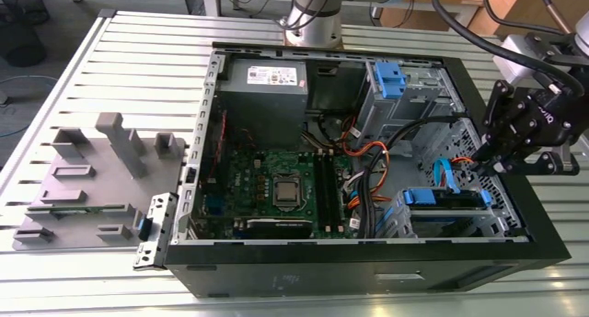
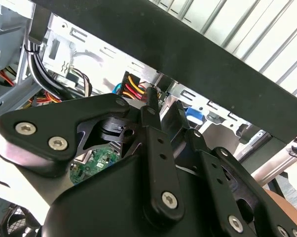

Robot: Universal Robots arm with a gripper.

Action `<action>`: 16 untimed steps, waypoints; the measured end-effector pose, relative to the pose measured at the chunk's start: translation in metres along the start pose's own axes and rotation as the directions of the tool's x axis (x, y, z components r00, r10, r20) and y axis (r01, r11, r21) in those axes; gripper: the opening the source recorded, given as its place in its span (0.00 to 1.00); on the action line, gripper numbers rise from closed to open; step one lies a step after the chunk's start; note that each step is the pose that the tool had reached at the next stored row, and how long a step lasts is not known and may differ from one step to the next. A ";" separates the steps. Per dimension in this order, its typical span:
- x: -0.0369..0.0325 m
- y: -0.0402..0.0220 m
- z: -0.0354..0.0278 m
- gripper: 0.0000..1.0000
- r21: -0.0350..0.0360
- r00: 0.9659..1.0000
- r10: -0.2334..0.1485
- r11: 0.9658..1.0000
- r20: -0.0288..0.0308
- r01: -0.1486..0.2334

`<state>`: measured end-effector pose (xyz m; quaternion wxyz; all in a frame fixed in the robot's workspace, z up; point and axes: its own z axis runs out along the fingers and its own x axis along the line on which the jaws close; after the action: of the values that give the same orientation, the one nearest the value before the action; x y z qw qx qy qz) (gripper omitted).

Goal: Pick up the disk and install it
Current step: 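Insert the second disk wire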

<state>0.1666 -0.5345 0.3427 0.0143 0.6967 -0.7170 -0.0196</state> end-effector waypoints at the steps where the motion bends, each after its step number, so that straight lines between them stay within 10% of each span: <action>1: 0.0000 0.0000 0.0001 0.31 0.000 1.000 0.000 1.000 0.000 0.000; 16: 0.0000 0.0000 0.0005 0.16 0.000 1.000 0.000 1.000 0.000 0.000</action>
<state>0.1665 -0.5345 0.3422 0.0143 0.6967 -0.7170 -0.0196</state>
